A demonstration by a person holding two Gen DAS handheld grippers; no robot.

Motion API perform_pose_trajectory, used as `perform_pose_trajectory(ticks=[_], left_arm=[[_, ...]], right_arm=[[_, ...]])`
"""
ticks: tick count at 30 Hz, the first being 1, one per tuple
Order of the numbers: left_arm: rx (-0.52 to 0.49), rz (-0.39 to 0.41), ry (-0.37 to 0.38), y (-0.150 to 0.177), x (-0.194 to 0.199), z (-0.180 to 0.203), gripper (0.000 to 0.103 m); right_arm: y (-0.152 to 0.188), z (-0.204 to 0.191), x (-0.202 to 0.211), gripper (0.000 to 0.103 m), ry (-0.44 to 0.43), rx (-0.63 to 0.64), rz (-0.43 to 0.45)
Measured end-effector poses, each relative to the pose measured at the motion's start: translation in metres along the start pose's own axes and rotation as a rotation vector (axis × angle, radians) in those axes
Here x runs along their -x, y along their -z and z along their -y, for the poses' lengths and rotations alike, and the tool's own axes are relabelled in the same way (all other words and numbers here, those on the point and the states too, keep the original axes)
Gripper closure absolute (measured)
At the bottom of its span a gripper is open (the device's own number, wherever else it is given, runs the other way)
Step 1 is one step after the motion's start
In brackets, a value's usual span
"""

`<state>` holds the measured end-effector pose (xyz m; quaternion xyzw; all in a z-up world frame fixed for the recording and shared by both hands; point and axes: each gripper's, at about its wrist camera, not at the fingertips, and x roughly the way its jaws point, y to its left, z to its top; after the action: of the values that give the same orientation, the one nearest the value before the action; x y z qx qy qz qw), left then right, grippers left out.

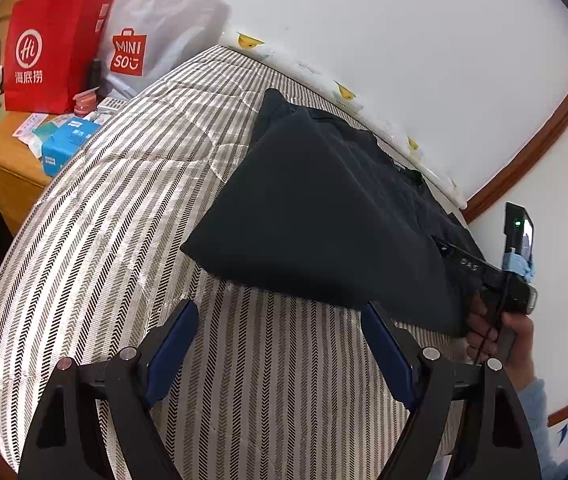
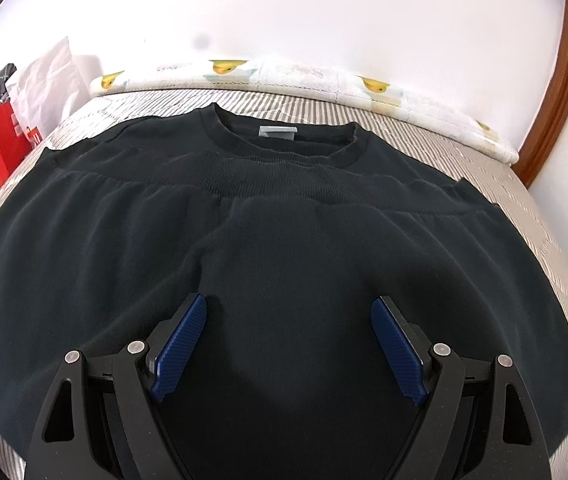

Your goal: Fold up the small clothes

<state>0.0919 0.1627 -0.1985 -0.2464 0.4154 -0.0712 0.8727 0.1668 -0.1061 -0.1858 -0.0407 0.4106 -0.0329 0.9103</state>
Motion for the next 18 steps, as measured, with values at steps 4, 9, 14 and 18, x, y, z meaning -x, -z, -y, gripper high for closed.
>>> perform_pose_trajectory(ticks=[4,9,14,18], left_arm=[[-0.013,0.015,-0.007,0.001,0.0,0.001,0.022],[0.031,0.04,0.022,-0.004,-0.002,-0.004,0.022],[0.065,0.036,0.031,-0.016,-0.013,-0.001,0.022],[0.098,0.048,0.051,-0.023,-0.019,-0.003,0.022]], right_arm=[[0.01,0.008,0.01,0.02,-0.001,-0.018,-0.016],[0.028,0.013,0.024,0.02,0.031,-0.005,-0.021],[0.04,0.015,0.035,0.019,0.044,-0.004,-0.019],[0.046,0.014,0.038,0.02,0.05,-0.009,-0.015]])
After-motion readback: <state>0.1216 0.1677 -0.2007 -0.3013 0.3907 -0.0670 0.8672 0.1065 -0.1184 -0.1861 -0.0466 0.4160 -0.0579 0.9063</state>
